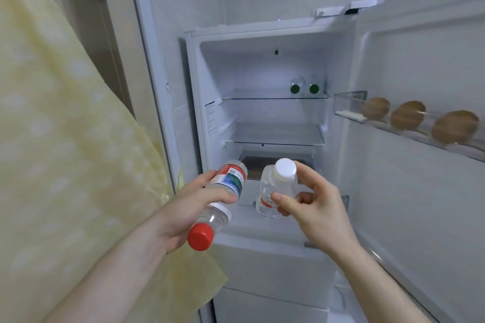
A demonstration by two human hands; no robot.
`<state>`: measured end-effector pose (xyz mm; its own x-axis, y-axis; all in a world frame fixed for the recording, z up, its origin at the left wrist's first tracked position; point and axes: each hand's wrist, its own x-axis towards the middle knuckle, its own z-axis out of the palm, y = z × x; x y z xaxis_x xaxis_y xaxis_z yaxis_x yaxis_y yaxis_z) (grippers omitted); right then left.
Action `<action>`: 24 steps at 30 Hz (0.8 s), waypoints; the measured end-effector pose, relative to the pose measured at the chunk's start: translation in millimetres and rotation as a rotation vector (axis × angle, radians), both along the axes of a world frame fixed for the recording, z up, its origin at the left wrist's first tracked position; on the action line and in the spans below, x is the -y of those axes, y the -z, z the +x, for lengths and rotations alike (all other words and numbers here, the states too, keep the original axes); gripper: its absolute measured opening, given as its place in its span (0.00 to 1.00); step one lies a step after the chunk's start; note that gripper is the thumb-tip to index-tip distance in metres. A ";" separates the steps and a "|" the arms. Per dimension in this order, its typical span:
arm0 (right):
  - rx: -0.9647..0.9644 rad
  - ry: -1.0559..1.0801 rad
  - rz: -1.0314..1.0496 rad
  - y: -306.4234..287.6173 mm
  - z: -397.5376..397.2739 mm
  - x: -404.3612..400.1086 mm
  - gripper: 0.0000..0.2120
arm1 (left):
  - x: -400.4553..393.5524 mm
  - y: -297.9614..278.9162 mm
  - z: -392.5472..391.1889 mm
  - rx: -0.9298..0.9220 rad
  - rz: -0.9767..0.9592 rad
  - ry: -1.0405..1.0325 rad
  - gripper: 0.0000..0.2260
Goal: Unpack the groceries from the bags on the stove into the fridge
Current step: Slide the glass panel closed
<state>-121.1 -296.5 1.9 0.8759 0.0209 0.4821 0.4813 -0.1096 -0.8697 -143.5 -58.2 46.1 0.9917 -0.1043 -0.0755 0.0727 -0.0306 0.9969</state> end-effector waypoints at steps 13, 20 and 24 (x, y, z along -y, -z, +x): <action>0.176 0.181 0.155 -45.6 148.4 -5.9 0.26 | 39.4 -106.2 198.8 0.259 0.211 -0.083 0.14; 0.290 0.248 0.034 -77.3 211.6 -13.0 0.27 | 33.3 -133.0 304.9 0.319 0.340 -0.085 0.23; 0.326 0.265 -0.004 -86.5 251.5 -17.2 0.29 | 28.3 -133.1 359.3 0.408 0.474 -0.111 0.31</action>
